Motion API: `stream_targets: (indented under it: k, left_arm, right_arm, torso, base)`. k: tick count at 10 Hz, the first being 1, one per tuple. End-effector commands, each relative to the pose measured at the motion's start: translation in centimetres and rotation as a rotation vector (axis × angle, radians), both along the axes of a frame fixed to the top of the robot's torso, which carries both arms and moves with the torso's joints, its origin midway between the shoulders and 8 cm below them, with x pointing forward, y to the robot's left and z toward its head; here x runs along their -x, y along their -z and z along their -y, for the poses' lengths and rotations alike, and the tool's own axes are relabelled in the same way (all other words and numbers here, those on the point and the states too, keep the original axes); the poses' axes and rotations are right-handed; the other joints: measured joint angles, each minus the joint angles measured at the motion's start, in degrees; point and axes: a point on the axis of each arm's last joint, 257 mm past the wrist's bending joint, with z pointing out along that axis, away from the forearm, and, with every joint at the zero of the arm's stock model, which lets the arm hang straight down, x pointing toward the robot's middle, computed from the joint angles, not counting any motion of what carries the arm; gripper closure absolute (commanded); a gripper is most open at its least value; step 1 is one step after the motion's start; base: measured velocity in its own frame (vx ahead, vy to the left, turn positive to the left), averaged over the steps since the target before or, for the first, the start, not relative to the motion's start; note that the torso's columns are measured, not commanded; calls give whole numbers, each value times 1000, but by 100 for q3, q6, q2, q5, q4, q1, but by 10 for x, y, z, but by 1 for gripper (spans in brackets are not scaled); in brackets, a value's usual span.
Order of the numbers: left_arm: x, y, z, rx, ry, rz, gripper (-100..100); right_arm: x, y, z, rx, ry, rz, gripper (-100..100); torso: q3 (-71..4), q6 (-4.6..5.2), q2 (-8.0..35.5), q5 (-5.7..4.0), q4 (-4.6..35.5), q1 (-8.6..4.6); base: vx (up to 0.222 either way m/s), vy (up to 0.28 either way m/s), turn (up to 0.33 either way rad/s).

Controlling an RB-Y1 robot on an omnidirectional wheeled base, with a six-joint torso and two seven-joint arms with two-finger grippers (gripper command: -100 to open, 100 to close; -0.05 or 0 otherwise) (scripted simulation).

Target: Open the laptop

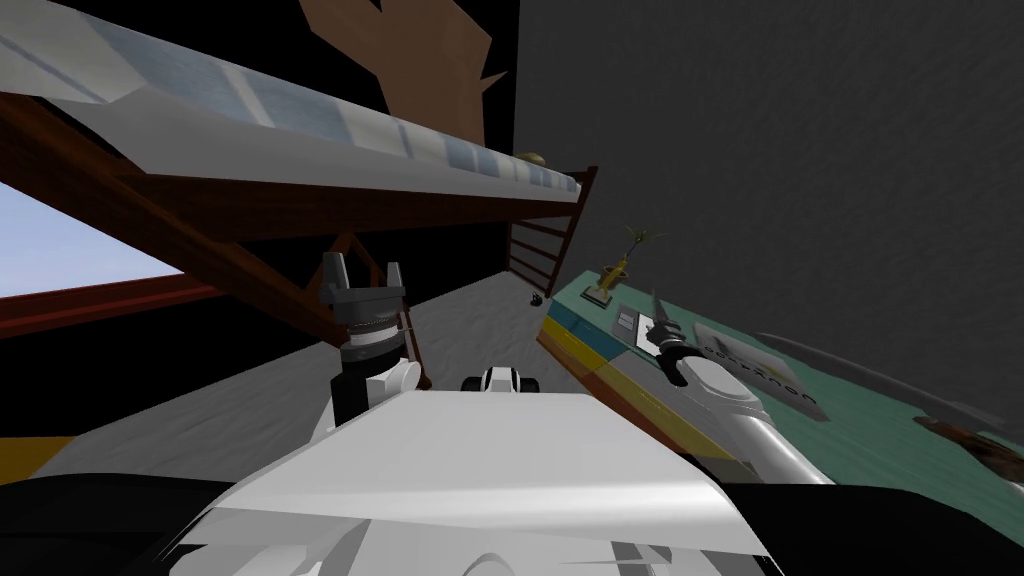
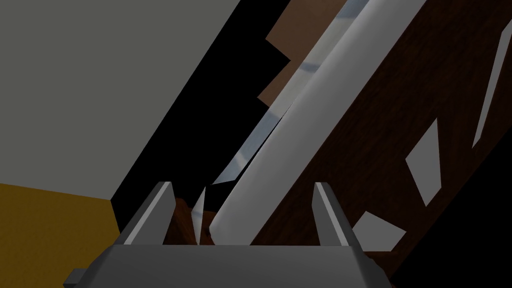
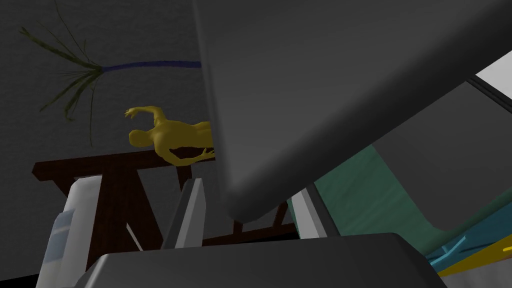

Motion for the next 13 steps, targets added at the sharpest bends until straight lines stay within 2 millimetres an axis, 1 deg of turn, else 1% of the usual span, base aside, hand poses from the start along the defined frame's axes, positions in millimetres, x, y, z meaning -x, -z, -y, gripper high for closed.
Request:
stream_targets:
  k: [1, 2, 3, 4, 7, 9, 10, 11, 12, 13]
  left_arm:
    - [0, 0, 0, 0, 0, 0, 0]
    - [0, 0, 0, 0, 0, 0, 0]
    - [0, 0, 0, 0, 0, 0, 0]
    - [0, 0, 0, 0, 0, 0, 0]
    - [0, 0, 0, 0, 0, 0, 0]
    - [0, 0, 0, 0, 0, 0, 0]
    - [0, 0, 0, 0, 0, 0, 0]
    - [0, 0, 0, 0, 0, 0, 0]
    - [0, 0, 0, 0, 0, 0, 0]
    - [0, 0, 0, 0, 0, 0, 0]
  right_arm:
    - [6, 6, 3, 30, -3, -36, 100]
    - [22, 26, 7, 94, 5, -109, 100]
    - [30, 35, 9, 125, 8, -143, 100]
    - [23, 19, 13, 99, 0, -116, -100]
    - [22, 3, 23, 100, -9, -116, -100]
    - [19, -20, 34, 100, -21, -115, -100]
    - [19, -20, 34, 100, -21, -115, -100]
    - [19, -26, 36, 100, -24, -114, -100]
    - [20, -20, 36, 100, -24, -117, -100]
    - [20, -21, 36, 98, -23, -117, 0]
  torso:
    - [-1, -2, 2, 0, 1, -8]
    - [19, 4, 35, -4, 9, -23]
    - [21, 11, 31, -12, 7, -24]
    - [8, 9, 11, -11, 0, -17]
    - [30, 10, 48, -3, 15, -16]
    - [14, 9, 24, 3, 8, -2]
    - [9, 8, 16, 0, 4, 2]
    - [10, 3, 16, -6, 3, -12]
    - [12, 3, 19, -9, 4, -19]
    - [14, 4, 23, -11, 5, -24]
  base:
    - [60, 33, 1]
    - [93, 33, 22]
    - [156, 64, 9]
    - [81, 62, -41]
    - [0, 42, -33]
    - [22, 60, -51]
    - [17, 47, -35]
    - [12, 34, -15]
    - [6, 16, -5]
    - [0, 0, 0]
